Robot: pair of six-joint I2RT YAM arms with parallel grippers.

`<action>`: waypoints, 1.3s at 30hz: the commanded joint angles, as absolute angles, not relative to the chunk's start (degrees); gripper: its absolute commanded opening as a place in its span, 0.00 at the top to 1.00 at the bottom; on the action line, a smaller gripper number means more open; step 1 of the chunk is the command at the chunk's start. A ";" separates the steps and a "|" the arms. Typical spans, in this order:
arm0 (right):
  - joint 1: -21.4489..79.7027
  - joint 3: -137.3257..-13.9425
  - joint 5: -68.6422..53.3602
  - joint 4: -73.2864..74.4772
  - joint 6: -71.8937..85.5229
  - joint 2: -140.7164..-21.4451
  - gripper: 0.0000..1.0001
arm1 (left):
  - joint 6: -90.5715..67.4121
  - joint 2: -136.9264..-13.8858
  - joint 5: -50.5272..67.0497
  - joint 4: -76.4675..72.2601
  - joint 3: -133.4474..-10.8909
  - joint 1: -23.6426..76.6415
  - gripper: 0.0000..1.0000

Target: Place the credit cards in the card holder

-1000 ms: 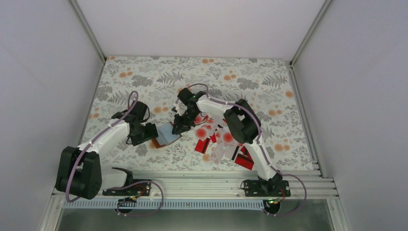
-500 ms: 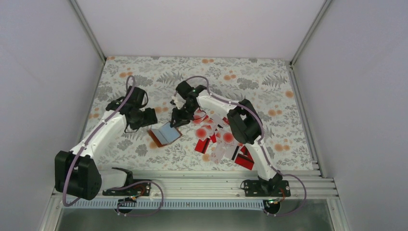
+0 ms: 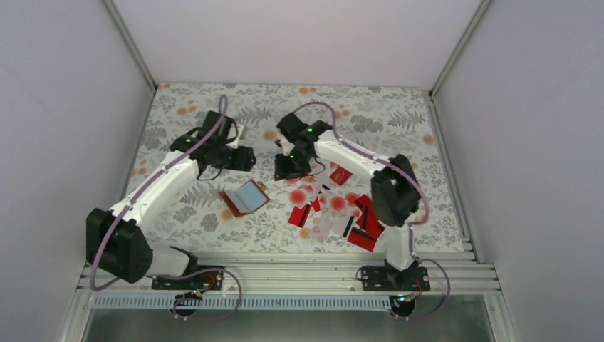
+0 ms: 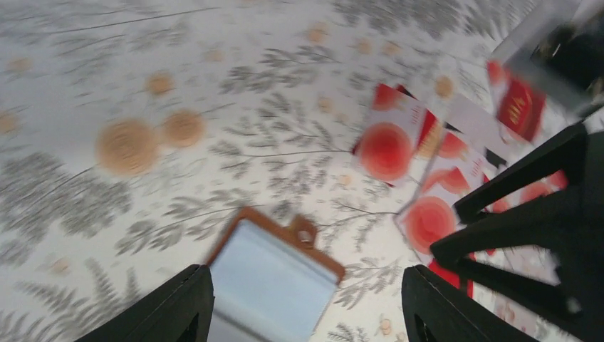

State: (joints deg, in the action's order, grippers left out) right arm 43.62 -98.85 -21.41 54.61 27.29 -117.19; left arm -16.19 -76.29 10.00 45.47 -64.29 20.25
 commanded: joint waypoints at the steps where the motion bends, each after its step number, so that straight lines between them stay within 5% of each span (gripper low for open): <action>1: 39.56 -87.57 -11.22 55.63 33.68 -106.06 0.55 | -8.38 -80.51 12.20 41.08 -66.97 26.88 0.33; 5: 36.29 -77.46 -8.92 54.53 38.70 -97.60 0.27 | -3.69 -85.15 13.53 38.68 -68.68 32.25 0.30; 9: 31.29 -69.02 -10.33 52.62 41.18 -90.42 0.18 | 0.68 -90.22 13.29 37.53 -69.88 36.47 0.27; 11: 28.24 -64.00 -13.35 49.91 40.83 -86.74 0.18 | 0.70 -92.99 14.08 37.35 -70.57 37.18 0.29; 17: 24.03 -54.50 -28.31 36.70 36.85 -82.06 0.18 | -5.04 -100.08 17.77 36.15 -71.80 37.86 0.59; 21: 22.96 -52.79 -32.99 31.86 34.38 -84.04 0.18 | -7.33 -103.66 18.42 35.42 -71.67 38.51 0.71; 39: 20.15 -52.21 -38.73 28.20 31.35 -90.40 0.18 | -7.51 -111.53 20.75 35.55 -74.25 38.94 0.86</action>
State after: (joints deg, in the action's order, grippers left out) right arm 20.88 -52.82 -36.97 30.11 32.80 -89.54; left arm -7.18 -109.78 19.84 35.86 -73.01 38.52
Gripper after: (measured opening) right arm 0.821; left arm 0.167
